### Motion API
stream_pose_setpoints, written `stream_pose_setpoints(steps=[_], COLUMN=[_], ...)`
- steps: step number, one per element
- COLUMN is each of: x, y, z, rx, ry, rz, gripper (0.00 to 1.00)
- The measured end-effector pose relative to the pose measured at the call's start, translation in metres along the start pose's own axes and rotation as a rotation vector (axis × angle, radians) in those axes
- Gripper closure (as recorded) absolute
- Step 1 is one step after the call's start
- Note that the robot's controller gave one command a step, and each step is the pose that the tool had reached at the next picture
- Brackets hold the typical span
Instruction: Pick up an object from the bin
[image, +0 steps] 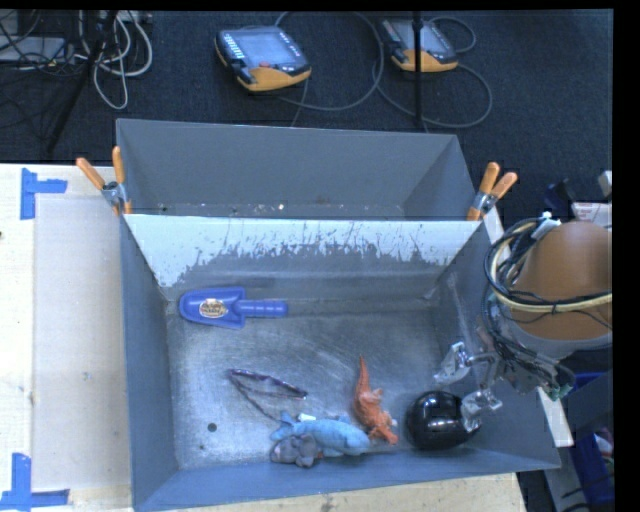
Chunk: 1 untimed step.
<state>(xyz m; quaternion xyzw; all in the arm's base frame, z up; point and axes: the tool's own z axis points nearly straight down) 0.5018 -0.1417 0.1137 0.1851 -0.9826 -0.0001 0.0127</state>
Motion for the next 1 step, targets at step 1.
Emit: stream_pose_setpoints(steps=[1], x=[0.0084], y=[0.0092], z=[-0.1347], rx=[0.002], ry=[-0.021], rz=[-0.135], gripper=[1.0])
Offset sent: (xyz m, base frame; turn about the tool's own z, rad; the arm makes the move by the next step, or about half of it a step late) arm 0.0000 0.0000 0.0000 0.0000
